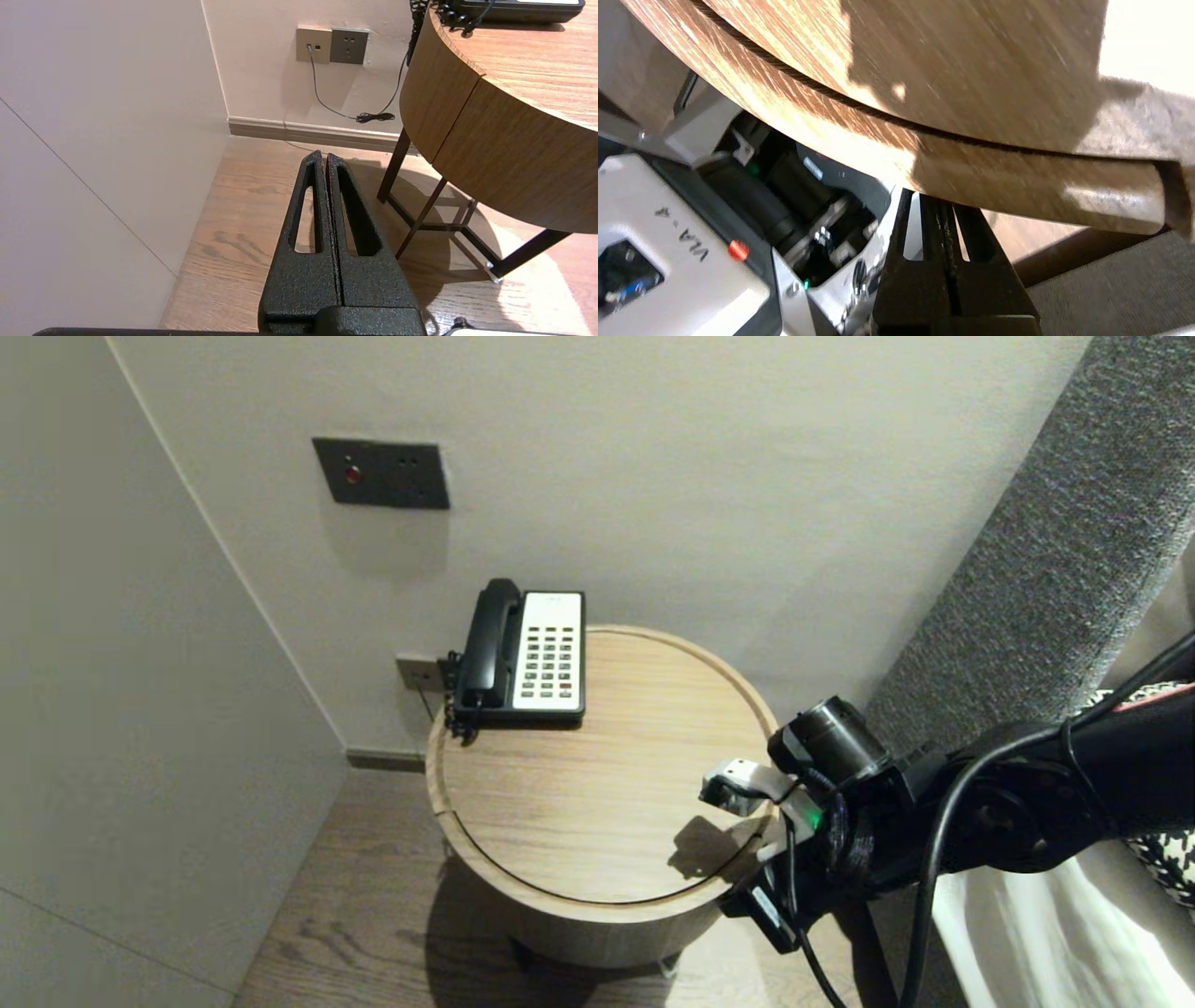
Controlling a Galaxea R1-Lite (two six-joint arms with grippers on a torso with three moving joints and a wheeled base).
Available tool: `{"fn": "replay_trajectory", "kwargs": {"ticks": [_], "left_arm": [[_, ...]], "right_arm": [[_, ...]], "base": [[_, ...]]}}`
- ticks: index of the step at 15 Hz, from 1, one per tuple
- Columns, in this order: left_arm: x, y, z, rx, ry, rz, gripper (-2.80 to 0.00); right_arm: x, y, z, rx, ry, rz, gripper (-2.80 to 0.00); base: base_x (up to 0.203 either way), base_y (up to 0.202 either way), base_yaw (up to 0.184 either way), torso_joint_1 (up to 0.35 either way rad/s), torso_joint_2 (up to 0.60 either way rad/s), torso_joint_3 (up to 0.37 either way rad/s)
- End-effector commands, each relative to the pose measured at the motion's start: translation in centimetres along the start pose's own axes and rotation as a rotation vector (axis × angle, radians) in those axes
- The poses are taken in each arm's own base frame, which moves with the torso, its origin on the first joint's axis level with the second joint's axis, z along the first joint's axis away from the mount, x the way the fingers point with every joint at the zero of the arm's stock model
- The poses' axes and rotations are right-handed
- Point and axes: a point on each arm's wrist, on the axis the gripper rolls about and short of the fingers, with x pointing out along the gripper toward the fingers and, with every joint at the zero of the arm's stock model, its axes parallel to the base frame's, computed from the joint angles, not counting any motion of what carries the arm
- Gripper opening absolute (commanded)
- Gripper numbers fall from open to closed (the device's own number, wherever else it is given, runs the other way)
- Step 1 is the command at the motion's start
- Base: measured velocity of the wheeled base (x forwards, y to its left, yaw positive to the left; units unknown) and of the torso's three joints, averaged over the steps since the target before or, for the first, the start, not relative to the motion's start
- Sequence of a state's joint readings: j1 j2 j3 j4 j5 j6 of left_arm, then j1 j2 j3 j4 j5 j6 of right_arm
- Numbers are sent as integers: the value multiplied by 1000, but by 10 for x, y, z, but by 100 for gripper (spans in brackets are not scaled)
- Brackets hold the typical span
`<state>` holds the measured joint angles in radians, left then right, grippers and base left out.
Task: Close the nightstand drawer, then open the nightstand drawer
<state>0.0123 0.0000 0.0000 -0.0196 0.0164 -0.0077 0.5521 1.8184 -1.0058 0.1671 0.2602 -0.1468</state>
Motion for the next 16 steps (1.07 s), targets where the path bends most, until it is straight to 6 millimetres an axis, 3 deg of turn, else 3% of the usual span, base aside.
{"fn": "replay_trajectory", "kwargs": {"ticks": [1, 7, 16], "left_arm": [[0, 0, 0, 0, -2, 2, -280], [0, 0, 0, 0, -2, 1, -280], [0, 0, 0, 0, -2, 2, -280]], "right_arm": [[-2, 3, -9, 6, 28, 9, -280], [-16, 6, -28, 22, 42, 4, -280], [-66, -32, -57, 168, -44, -139, -280]], "base": [[0, 0, 0, 0, 0, 0], [0, 0, 0, 0, 0, 0], [0, 0, 0, 0, 0, 0]]}}
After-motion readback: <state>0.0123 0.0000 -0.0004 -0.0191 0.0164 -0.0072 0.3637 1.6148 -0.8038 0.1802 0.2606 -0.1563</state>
